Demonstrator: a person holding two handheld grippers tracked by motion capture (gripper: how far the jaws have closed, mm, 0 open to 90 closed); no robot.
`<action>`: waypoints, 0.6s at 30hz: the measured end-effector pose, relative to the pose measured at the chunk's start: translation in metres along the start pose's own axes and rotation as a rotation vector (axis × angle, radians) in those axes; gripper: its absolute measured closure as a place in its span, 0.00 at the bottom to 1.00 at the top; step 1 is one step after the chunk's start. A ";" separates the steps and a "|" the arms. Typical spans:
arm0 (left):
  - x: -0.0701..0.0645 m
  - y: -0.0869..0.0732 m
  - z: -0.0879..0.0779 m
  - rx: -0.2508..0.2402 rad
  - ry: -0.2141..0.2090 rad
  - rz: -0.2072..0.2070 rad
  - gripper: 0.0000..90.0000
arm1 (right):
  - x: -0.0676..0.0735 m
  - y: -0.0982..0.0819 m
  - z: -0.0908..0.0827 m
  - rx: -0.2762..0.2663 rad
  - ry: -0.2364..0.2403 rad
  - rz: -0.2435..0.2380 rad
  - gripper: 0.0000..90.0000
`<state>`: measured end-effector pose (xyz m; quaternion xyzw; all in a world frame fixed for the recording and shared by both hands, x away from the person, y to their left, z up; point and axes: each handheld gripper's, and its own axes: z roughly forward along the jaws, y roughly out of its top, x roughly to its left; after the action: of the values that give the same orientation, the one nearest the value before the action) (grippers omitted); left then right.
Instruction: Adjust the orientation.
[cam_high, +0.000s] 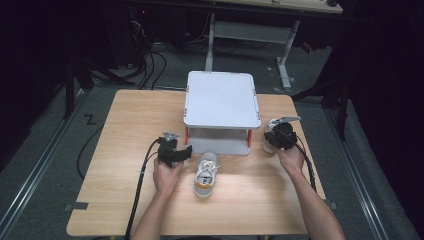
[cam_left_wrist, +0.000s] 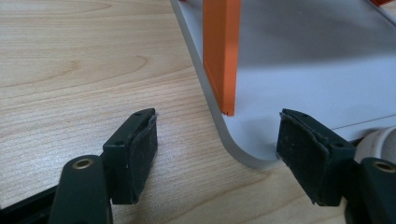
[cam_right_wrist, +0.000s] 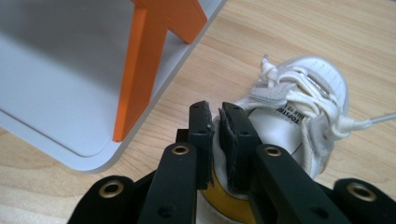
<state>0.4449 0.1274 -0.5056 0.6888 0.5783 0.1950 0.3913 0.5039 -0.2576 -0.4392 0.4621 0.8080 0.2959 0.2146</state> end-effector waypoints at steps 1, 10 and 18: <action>0.000 0.000 0.000 0.000 -0.001 0.000 0.32 | 0.000 0.000 -0.002 -0.004 0.005 -0.009 0.93; 0.000 0.000 0.000 0.002 -0.002 0.003 0.33 | 0.005 -0.005 -0.014 -0.017 0.001 -0.068 0.93; 0.000 0.000 0.000 0.003 -0.003 -0.001 0.33 | 0.012 -0.011 -0.036 -0.062 0.018 -0.121 0.94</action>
<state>0.4447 0.1277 -0.5055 0.6895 0.5783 0.1928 0.3911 0.4687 -0.2614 -0.4213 0.4029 0.8268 0.3116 0.2388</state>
